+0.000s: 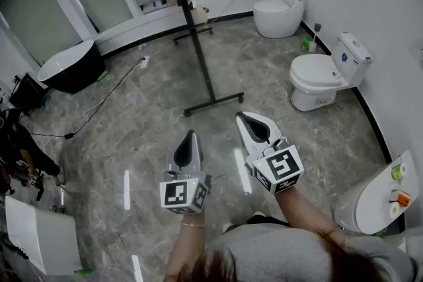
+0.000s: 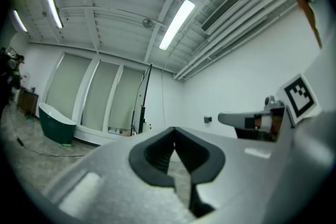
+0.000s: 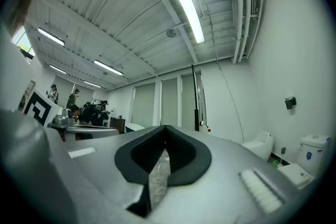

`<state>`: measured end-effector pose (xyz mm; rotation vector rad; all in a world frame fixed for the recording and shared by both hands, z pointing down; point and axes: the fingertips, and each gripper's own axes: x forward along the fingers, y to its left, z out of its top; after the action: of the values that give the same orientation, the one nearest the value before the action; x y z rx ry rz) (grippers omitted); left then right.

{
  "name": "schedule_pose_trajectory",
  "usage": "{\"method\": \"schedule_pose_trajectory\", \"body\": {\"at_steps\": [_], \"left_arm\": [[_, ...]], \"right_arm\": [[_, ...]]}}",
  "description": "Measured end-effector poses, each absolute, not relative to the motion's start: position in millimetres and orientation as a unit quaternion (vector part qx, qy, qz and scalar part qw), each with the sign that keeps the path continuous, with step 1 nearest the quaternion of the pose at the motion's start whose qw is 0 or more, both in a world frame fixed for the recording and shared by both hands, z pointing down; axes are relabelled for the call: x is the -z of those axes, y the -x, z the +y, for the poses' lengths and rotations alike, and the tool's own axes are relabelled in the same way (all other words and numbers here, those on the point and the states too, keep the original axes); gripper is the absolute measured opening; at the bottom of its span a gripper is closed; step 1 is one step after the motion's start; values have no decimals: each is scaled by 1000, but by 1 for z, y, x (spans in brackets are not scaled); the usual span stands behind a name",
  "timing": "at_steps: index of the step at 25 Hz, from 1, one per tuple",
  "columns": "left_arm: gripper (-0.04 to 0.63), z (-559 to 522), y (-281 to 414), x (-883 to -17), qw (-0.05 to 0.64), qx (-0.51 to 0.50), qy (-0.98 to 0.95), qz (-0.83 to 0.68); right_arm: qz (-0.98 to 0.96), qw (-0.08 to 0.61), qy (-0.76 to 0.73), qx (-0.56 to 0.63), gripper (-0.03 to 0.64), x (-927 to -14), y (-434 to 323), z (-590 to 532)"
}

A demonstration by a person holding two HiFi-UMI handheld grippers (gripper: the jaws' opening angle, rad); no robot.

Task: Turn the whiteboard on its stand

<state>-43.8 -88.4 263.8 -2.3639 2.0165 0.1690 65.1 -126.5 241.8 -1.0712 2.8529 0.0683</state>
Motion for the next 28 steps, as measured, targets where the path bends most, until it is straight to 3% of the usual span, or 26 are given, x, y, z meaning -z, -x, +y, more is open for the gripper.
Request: {"method": "schedule_pose_trajectory", "body": {"at_steps": [17,28], "left_arm": [[-2,-108,30,-278,9,-58,738,672],[-2,-169,59,-287,21,-31,742,669]], "right_arm": [[950,52,308,-23,3,-247,-74,-158],[951,42,303,-36,3,-260,-43,-217]]}}
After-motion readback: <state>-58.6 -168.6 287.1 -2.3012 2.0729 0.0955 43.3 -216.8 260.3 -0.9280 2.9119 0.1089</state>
